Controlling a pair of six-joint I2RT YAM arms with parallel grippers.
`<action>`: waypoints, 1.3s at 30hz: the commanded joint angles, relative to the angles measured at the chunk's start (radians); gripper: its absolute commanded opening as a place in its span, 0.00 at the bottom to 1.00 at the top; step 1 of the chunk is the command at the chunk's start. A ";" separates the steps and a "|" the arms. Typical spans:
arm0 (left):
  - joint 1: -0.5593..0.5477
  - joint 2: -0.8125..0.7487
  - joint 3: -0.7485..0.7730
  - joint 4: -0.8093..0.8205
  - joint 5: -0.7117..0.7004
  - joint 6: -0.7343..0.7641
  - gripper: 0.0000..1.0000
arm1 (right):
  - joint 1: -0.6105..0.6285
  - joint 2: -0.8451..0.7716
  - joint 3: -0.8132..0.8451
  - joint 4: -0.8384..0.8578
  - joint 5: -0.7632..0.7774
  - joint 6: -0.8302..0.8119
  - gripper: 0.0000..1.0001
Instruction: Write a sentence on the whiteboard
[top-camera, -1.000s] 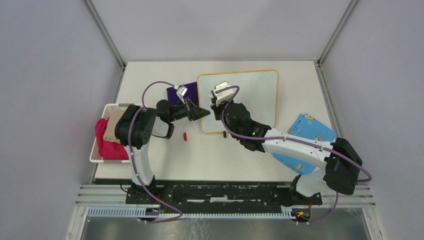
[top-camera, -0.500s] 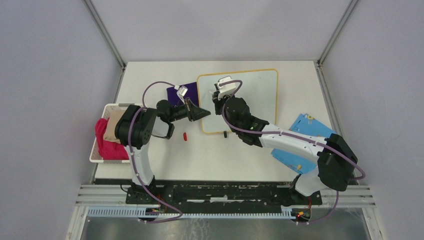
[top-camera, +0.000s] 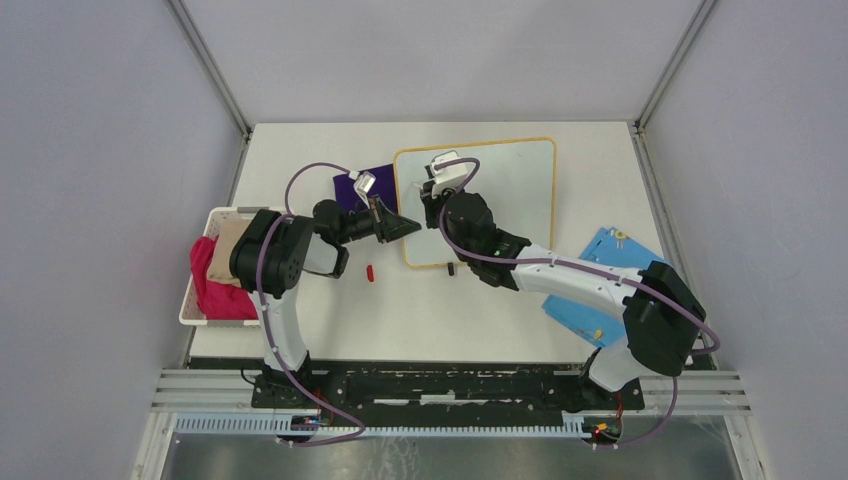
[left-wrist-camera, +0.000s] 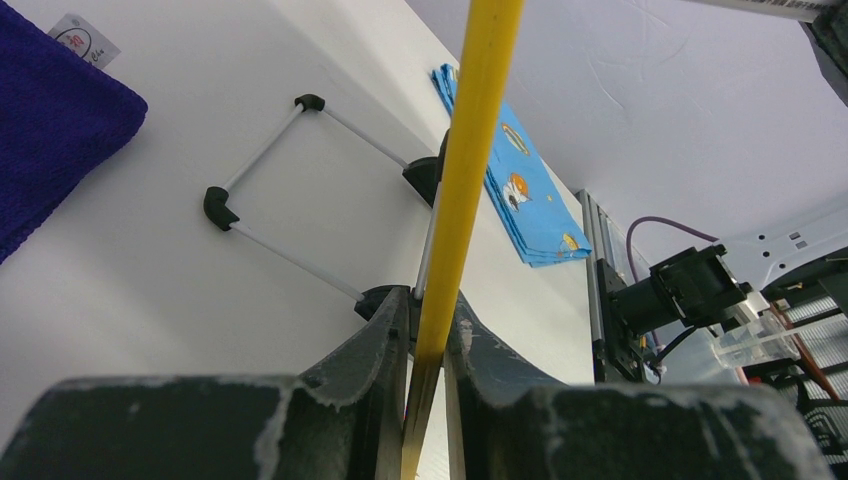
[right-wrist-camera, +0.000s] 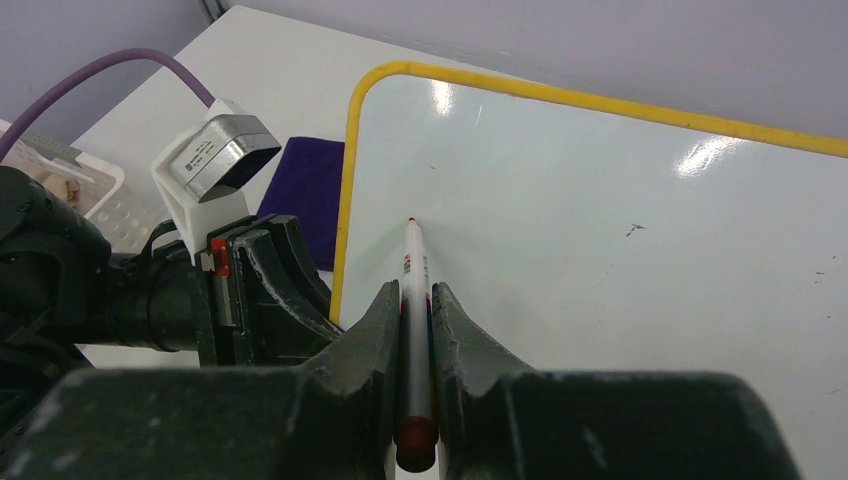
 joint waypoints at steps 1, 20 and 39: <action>0.003 0.002 -0.003 0.017 -0.010 0.033 0.02 | -0.016 0.000 0.042 0.033 -0.003 0.026 0.00; 0.003 0.007 -0.001 0.012 -0.006 0.038 0.02 | -0.082 -0.093 -0.100 0.012 0.052 0.052 0.00; 0.000 -0.010 -0.005 0.004 -0.003 0.045 0.02 | -0.083 -0.162 -0.141 0.124 -0.146 0.009 0.00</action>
